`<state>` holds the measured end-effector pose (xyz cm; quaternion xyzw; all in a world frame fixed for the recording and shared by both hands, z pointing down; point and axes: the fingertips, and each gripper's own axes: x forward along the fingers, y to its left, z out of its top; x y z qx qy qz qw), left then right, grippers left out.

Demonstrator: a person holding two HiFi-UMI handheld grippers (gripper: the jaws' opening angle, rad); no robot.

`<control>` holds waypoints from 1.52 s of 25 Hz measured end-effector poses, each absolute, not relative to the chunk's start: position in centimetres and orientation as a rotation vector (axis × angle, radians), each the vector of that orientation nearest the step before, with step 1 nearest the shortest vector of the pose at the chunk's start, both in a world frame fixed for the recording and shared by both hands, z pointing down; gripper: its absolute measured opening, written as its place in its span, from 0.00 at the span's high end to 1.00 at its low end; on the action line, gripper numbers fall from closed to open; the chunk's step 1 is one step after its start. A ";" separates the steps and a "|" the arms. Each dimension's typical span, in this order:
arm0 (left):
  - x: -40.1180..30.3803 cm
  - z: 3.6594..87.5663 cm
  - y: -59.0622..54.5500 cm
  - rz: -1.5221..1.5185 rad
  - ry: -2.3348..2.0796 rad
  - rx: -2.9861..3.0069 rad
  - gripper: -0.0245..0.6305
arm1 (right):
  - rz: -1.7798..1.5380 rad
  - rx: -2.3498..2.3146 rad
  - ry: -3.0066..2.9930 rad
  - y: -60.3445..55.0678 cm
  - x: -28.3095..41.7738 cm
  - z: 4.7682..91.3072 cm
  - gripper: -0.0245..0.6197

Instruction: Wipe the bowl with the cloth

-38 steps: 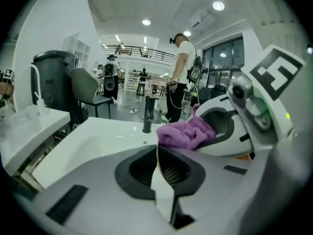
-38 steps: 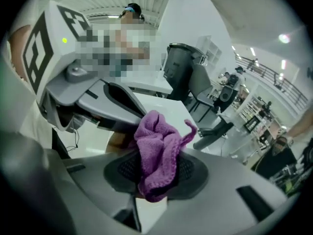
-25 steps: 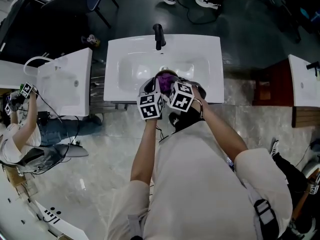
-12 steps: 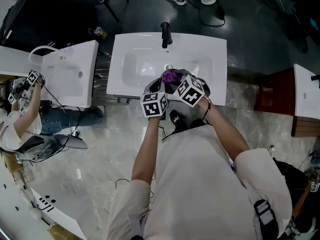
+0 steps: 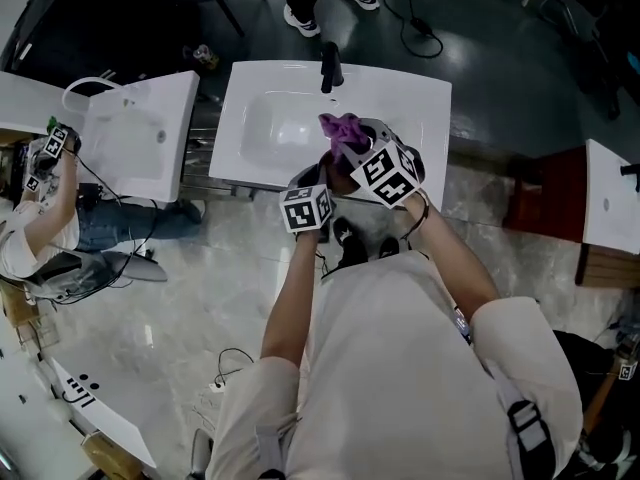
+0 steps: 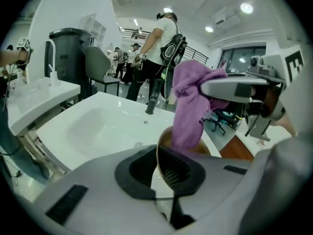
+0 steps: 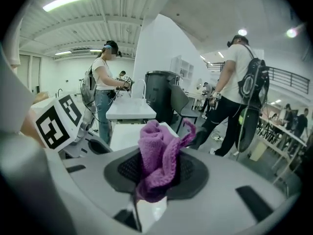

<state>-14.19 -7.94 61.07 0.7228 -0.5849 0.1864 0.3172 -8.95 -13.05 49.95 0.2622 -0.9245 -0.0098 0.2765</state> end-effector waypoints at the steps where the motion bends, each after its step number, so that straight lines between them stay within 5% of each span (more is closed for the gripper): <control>1: -14.3 61.1 -7.8 0.481 -1.542 1.896 0.93 | -0.036 0.721 -2.484 -13.4 -8.5 49.6 0.80; 18: -18.2 60.4 -11.4 0.387 -1.586 1.832 0.93 | 0.288 0.990 -2.409 -14.0 1.0 54.6 0.80; 38: -1.3 66.5 -27.4 0.465 -1.250 1.921 0.93 | 0.592 1.333 -2.255 -7.9 7.3 56.2 0.80</control>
